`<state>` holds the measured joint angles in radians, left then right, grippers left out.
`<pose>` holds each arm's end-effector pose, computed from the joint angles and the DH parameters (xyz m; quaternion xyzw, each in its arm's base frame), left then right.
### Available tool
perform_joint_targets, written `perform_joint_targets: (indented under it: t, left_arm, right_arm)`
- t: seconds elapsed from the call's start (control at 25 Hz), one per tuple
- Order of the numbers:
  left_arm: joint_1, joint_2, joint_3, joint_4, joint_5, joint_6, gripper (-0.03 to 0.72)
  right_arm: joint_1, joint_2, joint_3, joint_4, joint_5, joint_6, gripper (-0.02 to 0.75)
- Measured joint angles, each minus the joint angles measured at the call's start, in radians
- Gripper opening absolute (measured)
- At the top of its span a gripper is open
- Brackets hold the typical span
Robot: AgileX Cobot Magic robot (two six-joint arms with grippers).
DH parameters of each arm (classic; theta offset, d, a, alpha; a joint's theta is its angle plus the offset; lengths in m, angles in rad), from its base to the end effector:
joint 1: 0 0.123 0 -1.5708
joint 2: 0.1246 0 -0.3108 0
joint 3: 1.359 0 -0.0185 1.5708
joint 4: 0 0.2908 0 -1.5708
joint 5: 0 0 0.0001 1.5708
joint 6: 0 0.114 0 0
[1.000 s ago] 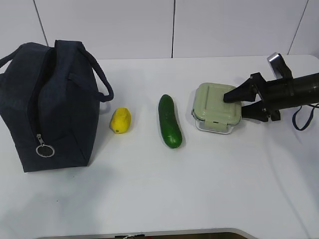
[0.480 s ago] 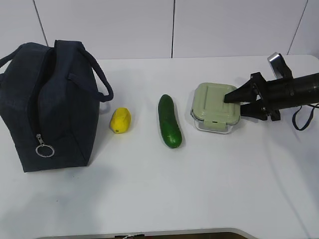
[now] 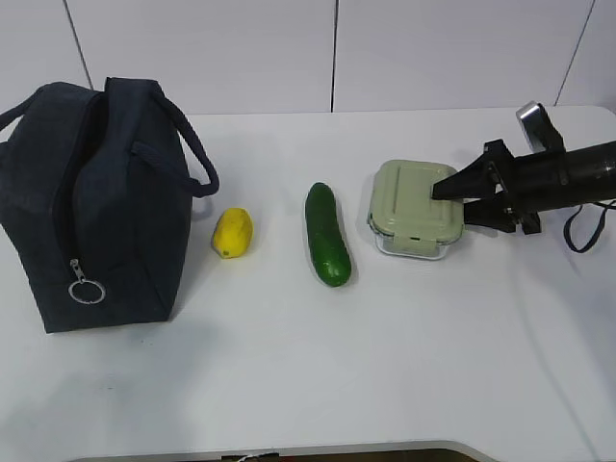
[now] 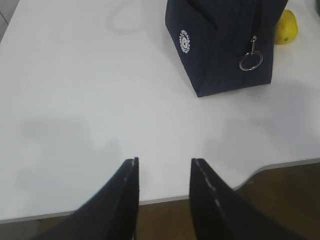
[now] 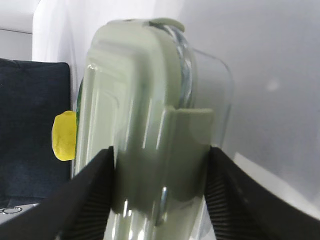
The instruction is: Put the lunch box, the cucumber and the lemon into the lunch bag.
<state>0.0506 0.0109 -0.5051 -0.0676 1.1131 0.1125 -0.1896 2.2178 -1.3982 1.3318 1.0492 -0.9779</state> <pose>0.0233 -0.0057 0.2825 0.0289 0.8671 0.0068 0.4973 0.4815 0.0054 0.1098 0.0344 0.8612 0.4630 0.2067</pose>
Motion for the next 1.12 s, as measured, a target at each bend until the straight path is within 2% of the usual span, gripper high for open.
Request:
perform_joint_targets:
  t: [1.12]
  left_arm:
    - [0.0,0.0,0.0,0.0,0.0,0.0,0.242]
  right_arm:
    - [0.0,0.01,0.0,-0.029,0.077,-0.002,0.397]
